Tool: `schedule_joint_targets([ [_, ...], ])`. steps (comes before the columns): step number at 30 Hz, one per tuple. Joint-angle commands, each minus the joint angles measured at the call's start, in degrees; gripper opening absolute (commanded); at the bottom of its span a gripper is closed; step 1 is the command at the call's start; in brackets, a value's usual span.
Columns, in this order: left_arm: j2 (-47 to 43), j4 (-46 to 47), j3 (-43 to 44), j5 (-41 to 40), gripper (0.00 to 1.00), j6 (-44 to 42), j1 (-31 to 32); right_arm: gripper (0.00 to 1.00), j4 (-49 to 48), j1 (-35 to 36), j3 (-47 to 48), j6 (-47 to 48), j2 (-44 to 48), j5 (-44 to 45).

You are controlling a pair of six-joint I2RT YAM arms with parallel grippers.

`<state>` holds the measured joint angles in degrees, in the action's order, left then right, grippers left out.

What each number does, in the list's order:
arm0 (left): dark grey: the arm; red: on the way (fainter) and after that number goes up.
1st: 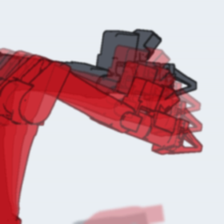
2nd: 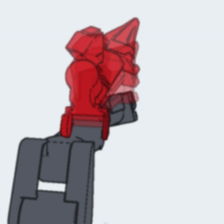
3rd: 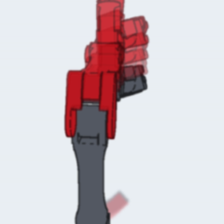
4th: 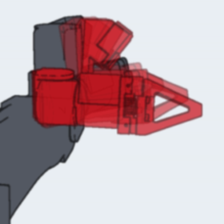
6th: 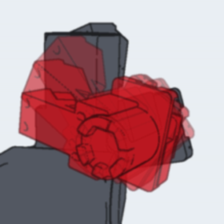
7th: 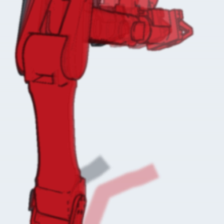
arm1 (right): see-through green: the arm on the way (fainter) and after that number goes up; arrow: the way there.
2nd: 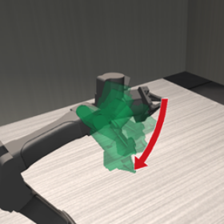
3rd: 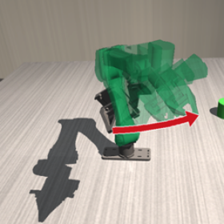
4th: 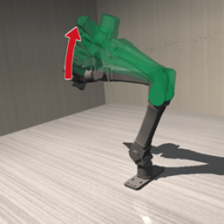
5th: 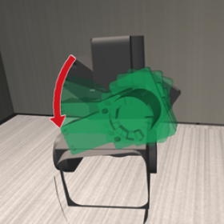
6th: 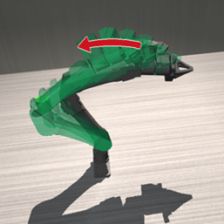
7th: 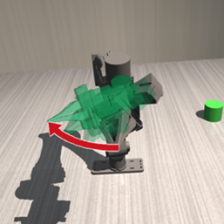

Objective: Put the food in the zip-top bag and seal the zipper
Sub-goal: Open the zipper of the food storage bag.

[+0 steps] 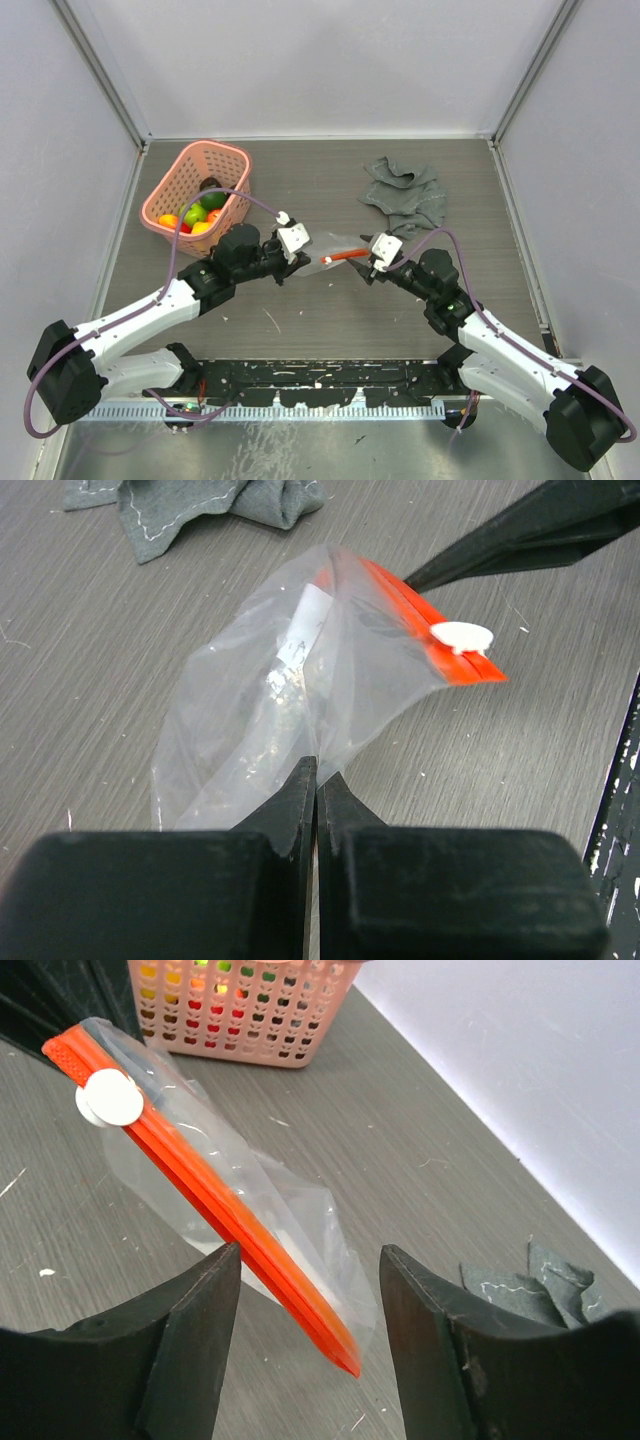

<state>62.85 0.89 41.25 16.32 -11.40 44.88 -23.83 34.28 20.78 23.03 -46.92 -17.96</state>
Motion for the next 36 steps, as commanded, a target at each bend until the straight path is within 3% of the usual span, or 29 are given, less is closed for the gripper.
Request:
schedule_joint_targets([
  [1,-0.1,1.0,3.0,2.0,0.00,-0.3,-0.1,0.60,-7.5,0.2,-0.8,-0.1,1.0,3.0],
  [5,0.1,0.9,3.0,2.4,0.00,-0.6,-0.1,0.54,-8.8,0.3,-1.4,-0.3,1.6,4.1],
  [11,0.4,0.4,3.4,2.5,0.00,-0.5,-0.1,0.53,-7.5,0.2,-1.6,0.2,1.8,2.9],
  [20,1.0,0.2,3.7,1.3,0.00,-0.4,-0.1,0.63,2.3,0.3,-2.5,2.1,7.7,1.2],
  [30,0.8,-0.1,3.8,2.4,0.00,-0.4,-0.1,0.65,3.9,0.2,-0.1,3.8,1.3,-5.1],
  [36,1.0,-0.6,3.9,4.2,0.00,-0.9,-0.1,0.64,3.3,0.3,0.9,5.7,-1.1,-4.2],
])
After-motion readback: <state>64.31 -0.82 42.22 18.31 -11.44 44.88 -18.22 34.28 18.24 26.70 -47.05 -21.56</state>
